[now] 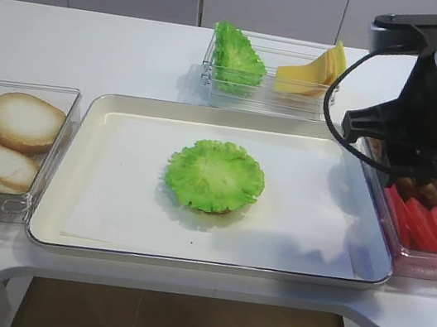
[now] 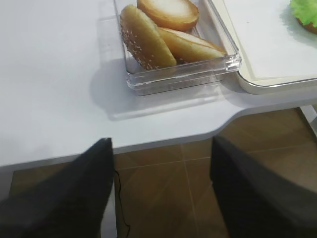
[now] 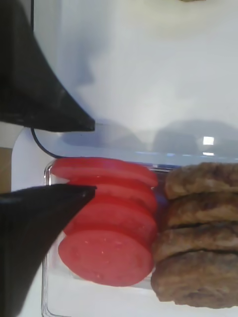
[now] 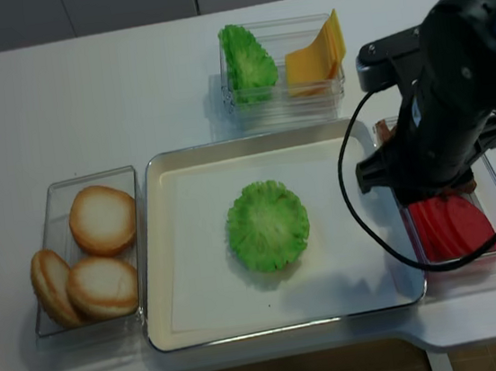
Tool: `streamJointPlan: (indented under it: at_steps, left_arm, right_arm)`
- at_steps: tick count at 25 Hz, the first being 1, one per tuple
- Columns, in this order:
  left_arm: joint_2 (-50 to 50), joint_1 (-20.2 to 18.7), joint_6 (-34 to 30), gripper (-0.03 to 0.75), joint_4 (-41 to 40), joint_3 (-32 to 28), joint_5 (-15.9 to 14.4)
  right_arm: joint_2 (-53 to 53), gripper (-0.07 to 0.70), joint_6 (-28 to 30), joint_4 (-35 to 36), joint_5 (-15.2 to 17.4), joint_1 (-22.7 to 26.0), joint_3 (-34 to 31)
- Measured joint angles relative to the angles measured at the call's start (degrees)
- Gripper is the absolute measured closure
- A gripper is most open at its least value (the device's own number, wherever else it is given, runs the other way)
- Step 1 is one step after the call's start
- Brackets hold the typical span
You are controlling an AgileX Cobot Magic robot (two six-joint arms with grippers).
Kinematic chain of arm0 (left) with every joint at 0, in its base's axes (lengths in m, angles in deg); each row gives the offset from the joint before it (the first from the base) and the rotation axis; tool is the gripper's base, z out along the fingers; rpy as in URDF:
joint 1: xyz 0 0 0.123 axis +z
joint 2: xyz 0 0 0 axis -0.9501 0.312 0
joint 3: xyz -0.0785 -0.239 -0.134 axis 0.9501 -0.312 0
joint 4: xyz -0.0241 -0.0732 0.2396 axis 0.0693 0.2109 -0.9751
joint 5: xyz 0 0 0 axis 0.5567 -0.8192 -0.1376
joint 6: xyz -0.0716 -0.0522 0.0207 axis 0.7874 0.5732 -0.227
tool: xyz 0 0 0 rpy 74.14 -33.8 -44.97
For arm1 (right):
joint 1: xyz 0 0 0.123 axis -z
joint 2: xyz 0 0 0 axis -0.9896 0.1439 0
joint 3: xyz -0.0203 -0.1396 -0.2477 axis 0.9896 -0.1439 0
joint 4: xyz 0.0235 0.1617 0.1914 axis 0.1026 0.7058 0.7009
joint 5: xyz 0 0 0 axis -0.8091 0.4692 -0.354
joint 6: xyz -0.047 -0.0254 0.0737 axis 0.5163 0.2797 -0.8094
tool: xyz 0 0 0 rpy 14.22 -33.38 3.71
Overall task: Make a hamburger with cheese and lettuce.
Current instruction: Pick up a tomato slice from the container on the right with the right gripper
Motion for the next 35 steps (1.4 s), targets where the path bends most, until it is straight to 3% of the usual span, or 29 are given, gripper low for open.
streamJointPlan:
  at_steps: [13, 35]
  left_arm:
    - [0.0, 0.0, 0.0, 0.257, 0.0, 0.0, 0.0]
    - [0.0, 0.0, 0.0, 0.257, 0.0, 0.0, 0.0]
  right_arm:
    - [3.6, 0.372, 1.6, -1.8, 1.3, 0.0, 0.0]
    - [6.9, 0.377, 2.9, -1.8, 0.3, 0.0, 0.0]
